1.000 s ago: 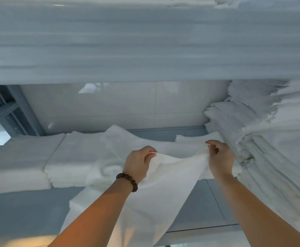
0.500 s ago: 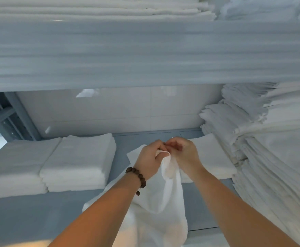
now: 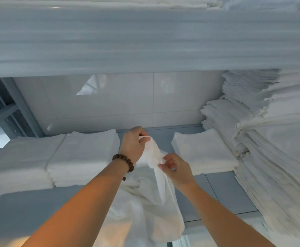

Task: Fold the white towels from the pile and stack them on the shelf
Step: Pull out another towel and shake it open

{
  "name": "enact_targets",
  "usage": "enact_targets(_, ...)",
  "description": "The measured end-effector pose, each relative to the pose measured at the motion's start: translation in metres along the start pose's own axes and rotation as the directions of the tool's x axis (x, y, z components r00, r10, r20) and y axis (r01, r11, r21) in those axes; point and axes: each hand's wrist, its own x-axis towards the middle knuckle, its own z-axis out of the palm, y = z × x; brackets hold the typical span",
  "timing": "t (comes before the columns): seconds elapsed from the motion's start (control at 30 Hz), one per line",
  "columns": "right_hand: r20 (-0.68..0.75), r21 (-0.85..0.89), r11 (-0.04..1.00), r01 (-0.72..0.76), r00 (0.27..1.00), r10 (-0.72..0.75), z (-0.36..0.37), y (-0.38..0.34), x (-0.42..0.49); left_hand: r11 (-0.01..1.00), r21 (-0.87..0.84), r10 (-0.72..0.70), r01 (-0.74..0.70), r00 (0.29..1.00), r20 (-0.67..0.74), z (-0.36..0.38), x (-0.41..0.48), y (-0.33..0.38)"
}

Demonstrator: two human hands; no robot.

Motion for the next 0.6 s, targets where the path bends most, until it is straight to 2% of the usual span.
enact_targets(0.17, 0.054, -0.261, 0.963, -0.070, 0.995, 0.087, 0.017, 0.017, -0.011, 0.999, 0.031, 0.023, -0.020, 0.993, -0.116, -0.024, 0.010, -0.005)
enact_targets(0.3, 0.058, -0.365, 0.914, -0.178, 0.975, 0.213, 0.028, 0.041, -0.022, 0.999, 0.049, -0.001, 0.012, 0.975, -0.222, -0.050, 0.019, -0.015)
enact_targets(0.43, 0.029, -0.340, 0.897, -0.281, 0.951, 0.309, 0.030, 0.061, -0.030, 0.998, 0.033, -0.036, 0.047, 0.954, -0.297, -0.072, 0.020, -0.032)
enact_targets(0.5, -0.011, -0.250, 0.924, -0.290, 0.955, 0.297, 0.024, 0.056, -0.021, 0.997, 0.035, -0.054, 0.065, 0.964, -0.259, -0.076, 0.014, -0.040)
enact_targets(0.6, -0.067, -0.183, 0.958, -0.221, 0.975, 0.212, 0.018, 0.033, 0.004, 0.996, 0.013, -0.080, 0.083, 0.981, -0.178, -0.074, 0.001, -0.050)
